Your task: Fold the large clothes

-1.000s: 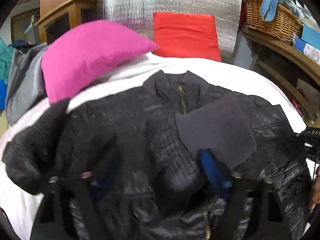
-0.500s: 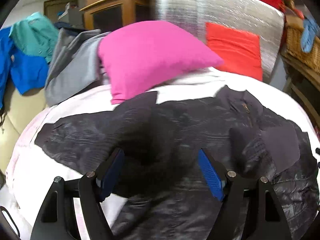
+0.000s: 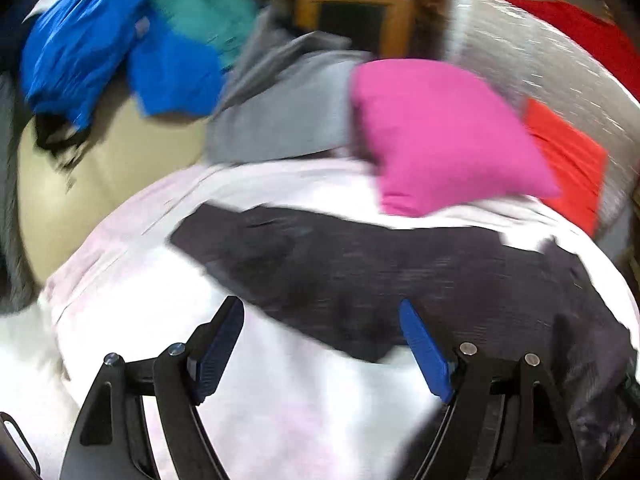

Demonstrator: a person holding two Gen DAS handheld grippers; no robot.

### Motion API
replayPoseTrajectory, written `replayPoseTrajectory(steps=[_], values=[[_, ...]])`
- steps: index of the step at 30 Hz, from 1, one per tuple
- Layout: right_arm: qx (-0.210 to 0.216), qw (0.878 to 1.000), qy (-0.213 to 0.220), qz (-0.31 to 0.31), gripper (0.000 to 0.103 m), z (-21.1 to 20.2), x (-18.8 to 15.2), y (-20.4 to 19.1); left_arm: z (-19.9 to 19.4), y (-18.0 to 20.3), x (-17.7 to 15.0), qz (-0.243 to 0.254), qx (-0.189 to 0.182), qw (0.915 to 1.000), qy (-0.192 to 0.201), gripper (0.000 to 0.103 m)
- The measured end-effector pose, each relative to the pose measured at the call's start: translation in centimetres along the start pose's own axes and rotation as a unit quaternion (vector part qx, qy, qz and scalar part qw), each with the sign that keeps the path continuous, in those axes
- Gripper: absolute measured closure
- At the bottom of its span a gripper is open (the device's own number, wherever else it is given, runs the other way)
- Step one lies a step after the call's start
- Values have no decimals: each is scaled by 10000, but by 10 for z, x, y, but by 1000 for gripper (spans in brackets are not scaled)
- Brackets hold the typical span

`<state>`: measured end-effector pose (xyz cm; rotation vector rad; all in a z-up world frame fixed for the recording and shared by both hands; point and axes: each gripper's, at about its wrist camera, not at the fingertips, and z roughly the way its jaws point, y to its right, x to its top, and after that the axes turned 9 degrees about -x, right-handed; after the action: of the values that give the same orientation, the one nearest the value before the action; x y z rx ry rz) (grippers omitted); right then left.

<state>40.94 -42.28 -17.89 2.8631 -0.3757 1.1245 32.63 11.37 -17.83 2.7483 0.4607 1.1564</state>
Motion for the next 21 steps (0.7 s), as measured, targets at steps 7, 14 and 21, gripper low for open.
replayPoseTrajectory(steps=[7,14,21], values=[[2438,9673,404,-570,40,-57,-6,-51,20,-79,11,-1065,171,9940,-173,22],[1817,9825,204,-357,37,-46,-5,-35,43,-106,19,-1668,-402,9850,-187,42],[1714,9844,352,164,37,-47,1,-3,81,-126,22,-2435,-1132,9619,-522,46]])
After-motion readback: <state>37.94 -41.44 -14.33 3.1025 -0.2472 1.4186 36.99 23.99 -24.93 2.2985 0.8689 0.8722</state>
